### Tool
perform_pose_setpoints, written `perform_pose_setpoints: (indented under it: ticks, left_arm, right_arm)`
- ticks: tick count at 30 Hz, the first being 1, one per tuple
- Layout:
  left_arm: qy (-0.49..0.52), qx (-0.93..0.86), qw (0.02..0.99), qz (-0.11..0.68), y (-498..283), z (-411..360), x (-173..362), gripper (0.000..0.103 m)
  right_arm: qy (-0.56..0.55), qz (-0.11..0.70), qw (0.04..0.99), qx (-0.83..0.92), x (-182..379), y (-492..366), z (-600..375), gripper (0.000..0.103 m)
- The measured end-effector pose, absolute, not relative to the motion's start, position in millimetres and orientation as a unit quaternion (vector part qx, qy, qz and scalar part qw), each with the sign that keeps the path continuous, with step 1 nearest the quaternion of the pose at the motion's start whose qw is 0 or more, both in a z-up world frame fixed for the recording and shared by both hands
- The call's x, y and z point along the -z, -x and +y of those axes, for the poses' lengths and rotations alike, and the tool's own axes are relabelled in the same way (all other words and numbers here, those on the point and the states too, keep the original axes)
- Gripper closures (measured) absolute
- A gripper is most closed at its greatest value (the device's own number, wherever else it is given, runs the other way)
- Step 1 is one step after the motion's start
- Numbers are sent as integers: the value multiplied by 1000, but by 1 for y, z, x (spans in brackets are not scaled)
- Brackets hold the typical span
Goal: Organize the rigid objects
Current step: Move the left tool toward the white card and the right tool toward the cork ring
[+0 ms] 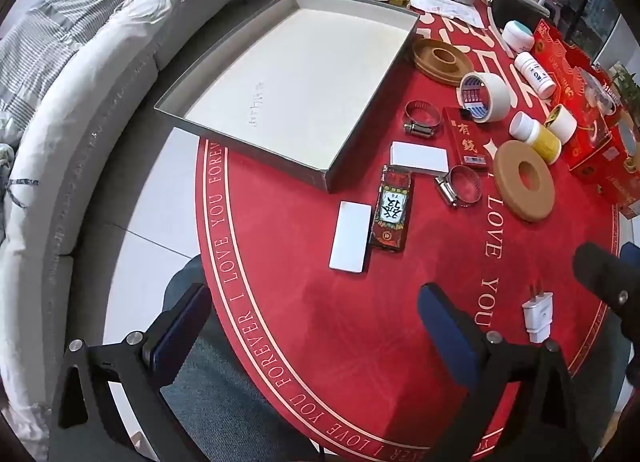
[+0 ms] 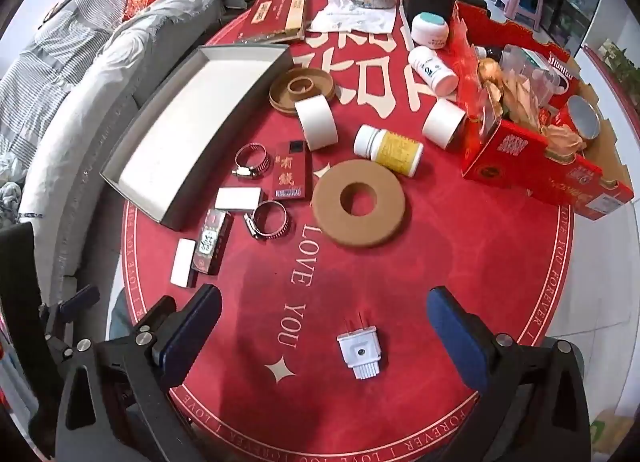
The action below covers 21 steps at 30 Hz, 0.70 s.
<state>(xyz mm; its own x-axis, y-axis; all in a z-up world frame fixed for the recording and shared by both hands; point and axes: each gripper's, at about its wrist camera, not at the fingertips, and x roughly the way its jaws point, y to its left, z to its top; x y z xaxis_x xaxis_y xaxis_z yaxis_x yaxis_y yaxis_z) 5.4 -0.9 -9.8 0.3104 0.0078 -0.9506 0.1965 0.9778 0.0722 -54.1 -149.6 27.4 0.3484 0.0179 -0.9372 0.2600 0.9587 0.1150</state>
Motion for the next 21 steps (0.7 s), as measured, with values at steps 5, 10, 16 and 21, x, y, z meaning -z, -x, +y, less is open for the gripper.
perform_pose_setpoints:
  ticks: [5, 10, 16, 21]
  left_arm:
    - [-97, 50, 799, 591, -2, -1, 14, 0]
    - [-99, 52, 800, 590, -2, -2, 15, 0]
    - [-94, 49, 795, 597, -4, -2, 17, 0]
    - [-89, 48, 794, 599, -6, 0, 21, 0]
  right_arm:
    - [-125, 574, 806, 72, -21, 51, -150, 0]
    - [-123, 579, 802, 73, -19, 54, -148, 0]
    - [-114, 582, 802, 69, -20, 48, -147, 0]
    - [-109, 586, 801, 66, -19, 46, -146, 0]
